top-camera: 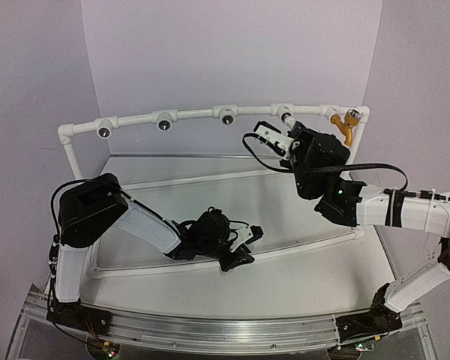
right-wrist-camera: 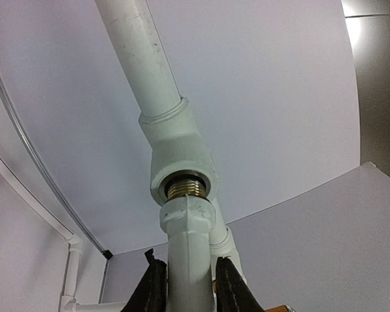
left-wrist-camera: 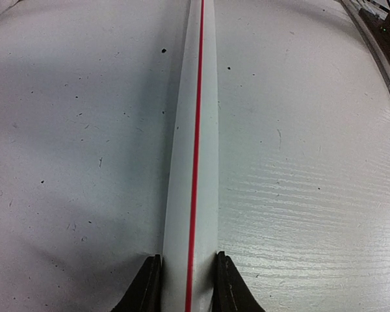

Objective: Install the water faucets
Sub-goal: Screw the water faucet onto the adaptor.

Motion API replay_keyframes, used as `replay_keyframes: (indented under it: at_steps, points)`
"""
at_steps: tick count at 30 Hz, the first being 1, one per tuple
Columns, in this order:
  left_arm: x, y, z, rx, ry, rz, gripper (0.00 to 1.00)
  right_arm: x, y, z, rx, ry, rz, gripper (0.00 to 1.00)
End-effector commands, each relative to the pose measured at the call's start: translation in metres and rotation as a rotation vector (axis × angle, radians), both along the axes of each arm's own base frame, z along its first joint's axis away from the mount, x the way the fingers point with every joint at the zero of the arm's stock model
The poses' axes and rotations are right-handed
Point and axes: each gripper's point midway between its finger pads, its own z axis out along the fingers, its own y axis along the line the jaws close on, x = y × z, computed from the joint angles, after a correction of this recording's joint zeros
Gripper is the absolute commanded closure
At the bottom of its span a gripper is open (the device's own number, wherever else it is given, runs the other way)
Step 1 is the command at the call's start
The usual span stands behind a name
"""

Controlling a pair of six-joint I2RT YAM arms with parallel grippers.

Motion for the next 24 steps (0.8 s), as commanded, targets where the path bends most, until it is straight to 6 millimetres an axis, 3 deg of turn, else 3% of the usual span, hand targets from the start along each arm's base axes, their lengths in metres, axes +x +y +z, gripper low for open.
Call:
replay_keyframes:
  at_steps: [1, 24]
  points:
    - [-0.014, 0.092, -0.123, 0.421, 0.185, 0.198, 1.00, 0.001, -0.002, 0.031, 0.076, -0.069, -0.009, 1.00]
    - [-0.020, 0.090, -0.125, 0.433, 0.166, 0.185, 1.00, 0.013, 0.004, 0.034, 0.158, 0.041, -0.016, 1.00]
